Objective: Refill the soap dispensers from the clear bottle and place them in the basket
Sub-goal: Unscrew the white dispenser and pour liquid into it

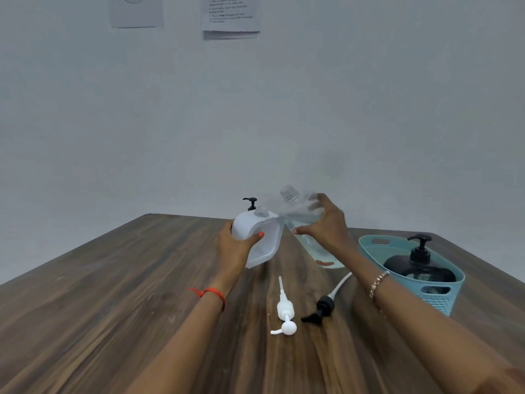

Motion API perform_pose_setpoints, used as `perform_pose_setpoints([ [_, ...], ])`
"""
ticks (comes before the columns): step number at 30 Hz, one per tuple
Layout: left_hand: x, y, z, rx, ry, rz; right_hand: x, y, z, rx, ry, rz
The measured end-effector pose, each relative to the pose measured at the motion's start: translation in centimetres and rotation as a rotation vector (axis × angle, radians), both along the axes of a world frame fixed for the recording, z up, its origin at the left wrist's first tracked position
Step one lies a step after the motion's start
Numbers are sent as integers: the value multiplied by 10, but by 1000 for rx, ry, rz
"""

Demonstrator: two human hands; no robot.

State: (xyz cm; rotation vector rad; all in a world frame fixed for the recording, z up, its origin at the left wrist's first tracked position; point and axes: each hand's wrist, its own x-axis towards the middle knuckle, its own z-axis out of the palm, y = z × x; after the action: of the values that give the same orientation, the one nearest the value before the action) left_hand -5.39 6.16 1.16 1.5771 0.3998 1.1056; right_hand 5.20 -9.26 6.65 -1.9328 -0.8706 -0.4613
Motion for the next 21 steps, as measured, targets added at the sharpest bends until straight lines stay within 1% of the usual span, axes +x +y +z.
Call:
perform_pose_setpoints([
  [2,-1,-5,2,46,-2,48,-4,-2,3,-33,-55,-41],
  [7,-7,-17,5,166,8,145,-8,-10,0,-127,-124,-110],
  [14,-12,-30,3,218,9,184,-9,-22,1,-302,-235,-183],
  [21,-15,-39,1,244,-15,203,-11,-28,0,-404,-304,-220],
])
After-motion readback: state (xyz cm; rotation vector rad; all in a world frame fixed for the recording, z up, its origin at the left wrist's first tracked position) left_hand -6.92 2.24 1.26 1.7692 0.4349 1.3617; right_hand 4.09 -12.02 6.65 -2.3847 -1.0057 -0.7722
